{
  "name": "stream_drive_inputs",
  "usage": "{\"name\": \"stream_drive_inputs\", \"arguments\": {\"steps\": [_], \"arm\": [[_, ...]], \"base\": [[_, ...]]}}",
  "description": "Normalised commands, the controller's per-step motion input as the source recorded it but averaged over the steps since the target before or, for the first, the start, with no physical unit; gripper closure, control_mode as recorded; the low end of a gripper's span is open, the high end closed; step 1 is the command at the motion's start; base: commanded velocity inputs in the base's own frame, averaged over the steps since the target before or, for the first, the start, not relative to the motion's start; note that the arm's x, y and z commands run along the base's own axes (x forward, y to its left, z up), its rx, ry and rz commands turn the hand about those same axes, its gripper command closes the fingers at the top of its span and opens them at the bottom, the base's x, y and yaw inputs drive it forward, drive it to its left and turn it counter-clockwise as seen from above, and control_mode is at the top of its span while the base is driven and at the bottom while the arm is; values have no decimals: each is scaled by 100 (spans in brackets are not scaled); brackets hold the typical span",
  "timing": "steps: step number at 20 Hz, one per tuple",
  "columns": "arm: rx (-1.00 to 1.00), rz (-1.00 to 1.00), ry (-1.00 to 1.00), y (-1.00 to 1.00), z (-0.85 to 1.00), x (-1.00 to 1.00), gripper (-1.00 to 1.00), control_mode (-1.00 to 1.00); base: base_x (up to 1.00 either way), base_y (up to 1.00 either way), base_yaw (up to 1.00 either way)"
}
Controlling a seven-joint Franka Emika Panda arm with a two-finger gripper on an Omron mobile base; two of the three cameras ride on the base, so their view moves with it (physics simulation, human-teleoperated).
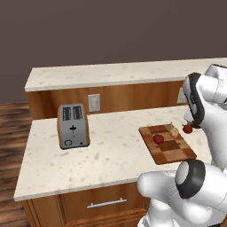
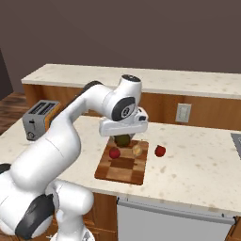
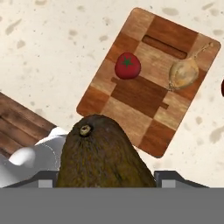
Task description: Place the avocado, onion, tomato, and bell pepper on the cutting board.
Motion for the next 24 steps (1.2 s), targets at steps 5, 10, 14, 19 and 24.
{"name": "stream_drive_inputs", "arguments": {"steps": [5, 10, 14, 19, 24], "arm": [[-8, 0, -4, 89, -19, -18, 100, -100], [-4, 0, 0, 40, -45, 1, 100, -100], [-2, 0, 0, 29, -50, 13, 100, -100], [-1, 0, 0, 28, -47, 13, 100, -100], [0, 0, 0, 8, -30, 19, 100, -100]], "base": [[0, 0, 0], [0, 0, 0], [0, 0, 0], [0, 0, 0], [0, 0, 0]]}}
